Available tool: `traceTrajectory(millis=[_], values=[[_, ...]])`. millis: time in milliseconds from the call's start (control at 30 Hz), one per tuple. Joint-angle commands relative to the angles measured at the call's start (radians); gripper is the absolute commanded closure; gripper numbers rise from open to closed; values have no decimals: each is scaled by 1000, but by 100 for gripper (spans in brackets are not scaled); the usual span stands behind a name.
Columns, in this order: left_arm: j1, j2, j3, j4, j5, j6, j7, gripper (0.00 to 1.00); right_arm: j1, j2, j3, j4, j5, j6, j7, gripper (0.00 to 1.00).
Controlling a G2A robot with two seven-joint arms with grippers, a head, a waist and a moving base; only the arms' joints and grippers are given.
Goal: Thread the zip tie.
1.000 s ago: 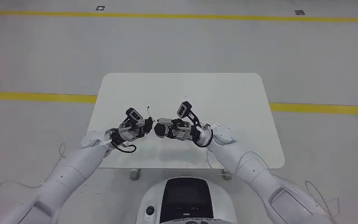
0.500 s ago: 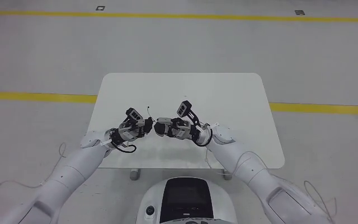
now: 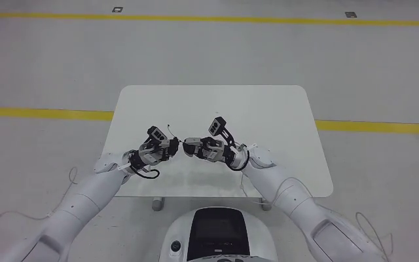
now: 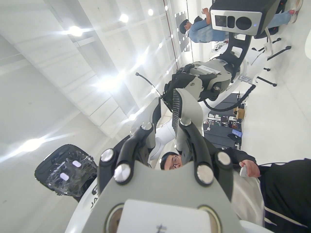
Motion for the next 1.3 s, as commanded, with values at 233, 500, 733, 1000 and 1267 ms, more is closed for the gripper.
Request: traceTrajectory(millis=[233,500,733,1000,1267], values=[[0,0,0,0,0,0,0,100,-9,-4,18,-4,-13,0,7,93],[0,0,0,0,0,0,0,100,-16,-7,33,-3,-26,2,10,100],[0,0,0,0,0,0,0,100,-20,-8,48,-1,-40,2,7,100],[0,0,0,0,0,0,0,100,-32,-6,66,-6,-56,4,4,100],[0,0,0,0,0,0,0,100,-42,-4,87,-12,-66,8,3,100]])
